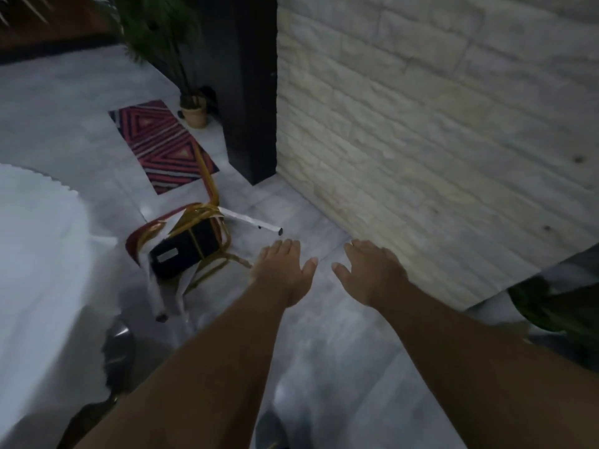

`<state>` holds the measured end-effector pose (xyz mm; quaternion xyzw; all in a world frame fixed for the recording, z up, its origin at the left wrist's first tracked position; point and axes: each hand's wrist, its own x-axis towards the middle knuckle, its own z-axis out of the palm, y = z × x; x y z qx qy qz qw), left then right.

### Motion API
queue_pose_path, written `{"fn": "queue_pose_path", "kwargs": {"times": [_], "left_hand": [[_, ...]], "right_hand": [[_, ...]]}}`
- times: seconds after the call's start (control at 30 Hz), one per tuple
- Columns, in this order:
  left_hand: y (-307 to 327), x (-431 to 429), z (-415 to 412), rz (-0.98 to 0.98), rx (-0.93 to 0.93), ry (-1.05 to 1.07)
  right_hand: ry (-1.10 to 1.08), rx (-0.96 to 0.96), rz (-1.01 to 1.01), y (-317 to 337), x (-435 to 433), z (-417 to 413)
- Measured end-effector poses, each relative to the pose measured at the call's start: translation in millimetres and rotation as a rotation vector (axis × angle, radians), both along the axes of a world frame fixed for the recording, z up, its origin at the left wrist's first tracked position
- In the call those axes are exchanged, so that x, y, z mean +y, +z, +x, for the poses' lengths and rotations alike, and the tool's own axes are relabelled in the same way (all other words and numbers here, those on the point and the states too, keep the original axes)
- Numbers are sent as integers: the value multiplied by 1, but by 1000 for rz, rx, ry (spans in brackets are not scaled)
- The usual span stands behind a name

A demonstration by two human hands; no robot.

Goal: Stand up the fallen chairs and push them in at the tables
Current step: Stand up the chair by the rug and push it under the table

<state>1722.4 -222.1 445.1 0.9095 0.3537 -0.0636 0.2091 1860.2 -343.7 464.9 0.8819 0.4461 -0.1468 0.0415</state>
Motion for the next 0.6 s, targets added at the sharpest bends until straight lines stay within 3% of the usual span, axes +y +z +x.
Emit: {"fn": "queue_pose_path", "kwargs": {"times": [0.3,0.6], "left_hand": [[-26,105,142,19,-12,91],[-25,205,254,-55,-26,412]], "right_hand": [[56,43,-35,-18,108,158],[382,3,-65,-27,246,306]]}}
